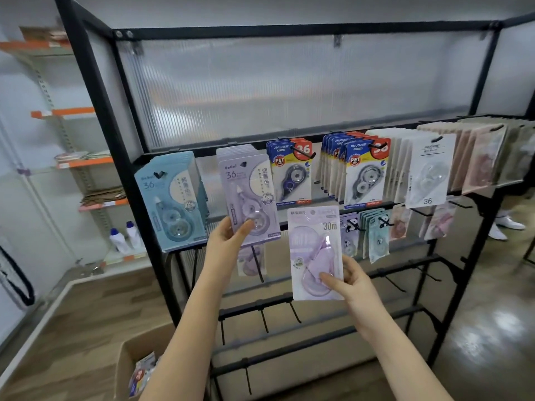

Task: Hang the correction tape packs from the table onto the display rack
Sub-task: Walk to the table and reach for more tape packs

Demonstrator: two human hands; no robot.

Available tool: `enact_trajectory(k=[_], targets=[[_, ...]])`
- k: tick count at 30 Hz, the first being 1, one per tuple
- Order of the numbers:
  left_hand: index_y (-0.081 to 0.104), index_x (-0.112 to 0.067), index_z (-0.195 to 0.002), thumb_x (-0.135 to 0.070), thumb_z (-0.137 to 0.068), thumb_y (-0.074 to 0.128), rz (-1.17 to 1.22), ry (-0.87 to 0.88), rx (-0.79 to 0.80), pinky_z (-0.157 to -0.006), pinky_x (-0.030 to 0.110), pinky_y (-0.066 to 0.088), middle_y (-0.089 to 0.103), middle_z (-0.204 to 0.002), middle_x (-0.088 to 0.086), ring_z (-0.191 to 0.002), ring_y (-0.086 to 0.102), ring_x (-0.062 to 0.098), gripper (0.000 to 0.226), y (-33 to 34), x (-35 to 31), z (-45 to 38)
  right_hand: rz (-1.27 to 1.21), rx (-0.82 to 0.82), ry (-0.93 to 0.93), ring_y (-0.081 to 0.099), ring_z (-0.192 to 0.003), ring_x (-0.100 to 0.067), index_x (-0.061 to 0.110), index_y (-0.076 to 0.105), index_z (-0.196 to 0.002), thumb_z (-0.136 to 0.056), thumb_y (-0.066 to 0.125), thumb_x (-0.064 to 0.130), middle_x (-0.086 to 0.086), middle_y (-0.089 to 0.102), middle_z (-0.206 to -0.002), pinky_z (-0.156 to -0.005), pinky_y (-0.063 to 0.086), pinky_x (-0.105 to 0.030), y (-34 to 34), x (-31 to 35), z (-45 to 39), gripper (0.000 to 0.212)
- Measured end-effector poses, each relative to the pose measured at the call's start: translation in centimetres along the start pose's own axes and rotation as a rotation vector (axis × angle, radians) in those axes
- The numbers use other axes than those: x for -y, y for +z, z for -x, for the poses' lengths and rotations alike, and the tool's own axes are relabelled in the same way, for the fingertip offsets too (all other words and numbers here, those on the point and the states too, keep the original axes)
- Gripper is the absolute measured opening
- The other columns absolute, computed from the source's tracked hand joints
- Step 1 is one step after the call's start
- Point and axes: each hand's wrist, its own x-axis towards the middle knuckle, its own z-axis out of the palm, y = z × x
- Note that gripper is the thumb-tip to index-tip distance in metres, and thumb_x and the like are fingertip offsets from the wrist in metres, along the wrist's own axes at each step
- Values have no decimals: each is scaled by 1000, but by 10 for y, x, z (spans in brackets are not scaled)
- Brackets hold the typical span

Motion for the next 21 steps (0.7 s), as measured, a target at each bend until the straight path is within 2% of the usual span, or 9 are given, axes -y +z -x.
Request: enact_trajectory(k=[4,6,9,11,12,14,17,21], targets=[[66,-25,-107,-31,-88,66,38,-49,-13,-86,31,52,72,-103,-6,-98,67,12,20,0,9,-1,2,-6,-2,68,-88,-15,20,60,-111,-63,74,15,0,74,-94,-81,51,-27,-2,-2,3,50],[65,-22,-105,-29,-90,65,31,-71,-28,-88,33,53,71,-102,-5,-98,66,13,17,-1,13,-5,-2,-6,-3,68,-87,-14,19,60,-111,-64,74,13,1,74,-93,-80,52,-26,-2,-3,5,49],[61,-17,-92,-21,-92,62,61,-92,-32,-83,26,54,66,-81,-11,-82,63,7,4,1,14,-14,-12,-5,-7,69,-85,-13,18,59,-110,-67,76,8,2,74,-92,-75,53,-21,-4,-6,8,47],[53,-19,-78,-19,-93,61,57,-106,-51,-81,24,54,55,-59,-19,-63,57,-3,17,3,16,-18,-17,-11,-2,69,-86,-12,17,59,-111,-70,75,5,2,74,-94,-75,54,-21,-5,-8,10,46],[50,-19,-74,-19,-93,61,54,-109,-52,-82,24,53,52,-54,-20,-58,54,-5,22,3,18,-19,-19,-15,2,69,-87,-13,17,59,-111,-74,75,1,1,74,-95,-77,55,-22,-6,-9,11,44],[52,-18,-76,-20,-94,61,51,-106,-51,-82,25,53,53,-62,-14,-63,55,-1,20,4,22,-20,-18,-20,13,68,-88,-14,17,58,-111,-78,71,-2,0,73,-97,-78,55,-23,-8,-11,14,40],[60,-19,-88,-21,-94,60,42,-130,-40,-76,21,53,65,-84,-2,-79,64,10,7,6,32,-14,-20,-26,33,67,-88,-15,15,58,-110,-82,65,-6,-2,72,-98,-76,54,-21,-11,-13,19,36],[63,-17,-93,-20,-93,61,2,-204,37,-85,35,54,70,-96,7,-93,66,25,4,3,59,3,-8,-32,63,67,-94,-18,13,59,-114,-68,74,12,-4,72,-103,-81,52,-26,-11,-19,29,49]])
